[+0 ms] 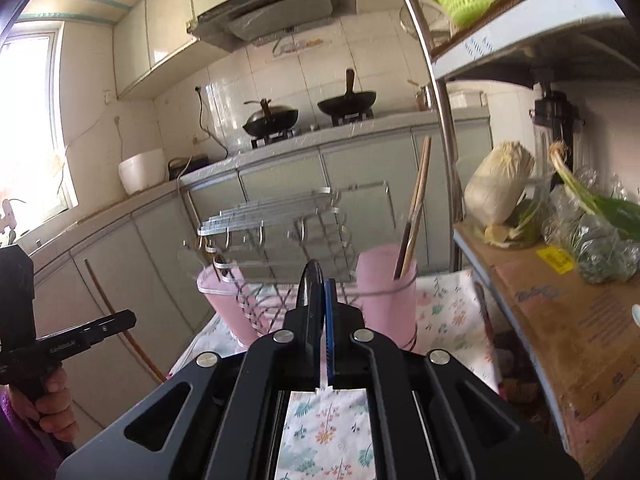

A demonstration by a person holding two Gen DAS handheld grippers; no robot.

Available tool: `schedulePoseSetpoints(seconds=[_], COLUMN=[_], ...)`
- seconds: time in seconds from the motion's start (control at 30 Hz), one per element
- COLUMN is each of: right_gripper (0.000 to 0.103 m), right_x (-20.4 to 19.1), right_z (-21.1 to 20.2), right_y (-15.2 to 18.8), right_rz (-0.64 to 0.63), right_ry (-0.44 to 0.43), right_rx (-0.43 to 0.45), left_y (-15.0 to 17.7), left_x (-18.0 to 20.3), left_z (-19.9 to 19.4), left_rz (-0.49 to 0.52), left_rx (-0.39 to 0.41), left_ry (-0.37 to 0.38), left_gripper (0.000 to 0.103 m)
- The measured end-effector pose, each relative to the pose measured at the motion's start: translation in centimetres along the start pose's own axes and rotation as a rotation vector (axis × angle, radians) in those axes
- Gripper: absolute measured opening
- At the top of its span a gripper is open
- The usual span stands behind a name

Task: Organize utensils
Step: 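Lift the chopstick and black spoon and carry them above the pink cups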

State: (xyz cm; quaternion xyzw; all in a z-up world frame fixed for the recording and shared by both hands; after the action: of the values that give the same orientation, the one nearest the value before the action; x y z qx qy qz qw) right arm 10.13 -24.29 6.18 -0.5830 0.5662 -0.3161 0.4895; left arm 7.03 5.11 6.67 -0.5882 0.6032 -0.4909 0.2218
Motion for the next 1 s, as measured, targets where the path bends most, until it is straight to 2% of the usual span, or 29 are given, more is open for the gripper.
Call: schedulePoseSetpoints(seconds=[0.2,0.37,0.67,0.83,1.0], right_gripper=[0.002,0.002,0.002,0.002,0.002], right_x=[0.8,1.7,1.0,0.2,-0.1], right_z=[-1.1,-0.4,2.3,4.2,5.8], right_y=[-5.8,-8.9,-10.6,-10.4,-9.5], right_rz=[-0.024,-0.045,-0.126,-0.192,-0.232], right_ry=[0.083,0.172,0.299,0.346,0.373], right_rx=[0.206,0.334,0.534,0.588,0.604], left_y=[-5.5,-8.8,-13.6,-14.6,-14.4], left_x=[0.8,0.9,0.2,-0.5,-1.2], left_z=[-1.8,-2.6,-2.6,-0.7,2.1], left_rz=[-0.009,-0.032,-0.027,-0.021,0.002], left_rx=[0.124,0.182,0.260,0.266,0.238], left_ry=[0.009,0.023,0.007,-0.015,-0.055], left_gripper=[0.006,0.006,0.006,0.006,0.006])
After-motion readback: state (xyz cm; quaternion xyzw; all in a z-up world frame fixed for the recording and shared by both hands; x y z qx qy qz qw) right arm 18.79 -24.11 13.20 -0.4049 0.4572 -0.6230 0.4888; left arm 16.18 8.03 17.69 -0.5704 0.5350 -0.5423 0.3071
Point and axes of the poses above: each gripper's, at about its wrist camera, not at the fingertips, and z roughly the way its jaws point, x to its right, y to its underside, the point moved 5 cm from there along z, roughly the way its jaws point, and after that the axes turned 8 degrees about y, right-handed, at the moved point
